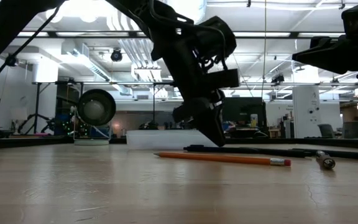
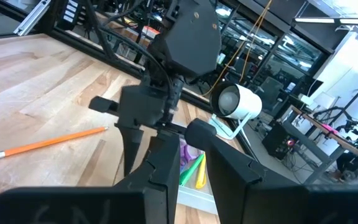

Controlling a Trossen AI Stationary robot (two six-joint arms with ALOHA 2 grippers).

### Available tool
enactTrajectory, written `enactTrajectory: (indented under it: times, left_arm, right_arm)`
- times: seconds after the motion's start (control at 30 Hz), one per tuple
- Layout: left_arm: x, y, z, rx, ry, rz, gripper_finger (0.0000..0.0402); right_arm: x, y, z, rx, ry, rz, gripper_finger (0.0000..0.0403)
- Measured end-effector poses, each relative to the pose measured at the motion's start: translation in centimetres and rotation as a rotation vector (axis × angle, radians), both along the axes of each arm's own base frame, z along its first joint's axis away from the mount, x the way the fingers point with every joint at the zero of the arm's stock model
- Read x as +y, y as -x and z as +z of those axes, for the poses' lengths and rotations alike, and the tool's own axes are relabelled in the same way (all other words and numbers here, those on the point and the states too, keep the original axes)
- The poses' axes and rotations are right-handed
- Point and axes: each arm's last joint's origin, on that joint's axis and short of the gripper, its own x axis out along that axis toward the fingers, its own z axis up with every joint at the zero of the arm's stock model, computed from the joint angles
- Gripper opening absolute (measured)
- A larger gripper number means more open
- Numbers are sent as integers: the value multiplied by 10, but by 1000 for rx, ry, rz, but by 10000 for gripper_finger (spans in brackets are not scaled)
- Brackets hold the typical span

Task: Pick & place school supplies into a supply box
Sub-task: Put the black pen into the supply box

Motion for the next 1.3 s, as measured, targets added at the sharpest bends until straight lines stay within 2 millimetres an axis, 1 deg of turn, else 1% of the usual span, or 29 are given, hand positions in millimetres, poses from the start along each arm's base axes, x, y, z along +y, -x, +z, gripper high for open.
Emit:
enactTrajectory:
  times: [0.23, 0.43, 0.53, 0.7, 0.8, 1.03, 1.3]
  left_arm:
    - [8, 6, -15, -9, 6, 18, 62]
    - [11, 8, -18, -7, 72, -11, 60]
    - [10, 7, -17, -9, 130, -46, 51]
    - [6, 8, -18, 4, 207, -96, 14]
    - [5, 9, -18, 14, 215, -100, 11]
    - [-1, 15, -8, 34, 204, -107, 12]
    - [-21, 19, 21, -30, 64, -82, 10]
  right_arm:
    - [0, 0, 0, 0, 0, 0, 68]
    - [0, 0, 0, 0, 0, 0, 68]
    - [0, 0, 0, 0, 0, 0, 68]
    - [0, 0, 0, 0, 0, 0, 68]
    - [0, 0, 0, 0, 0, 0, 68]
    - [0, 0, 0, 0, 0, 0, 68]
    - [0, 0, 0, 0, 0, 0, 68]
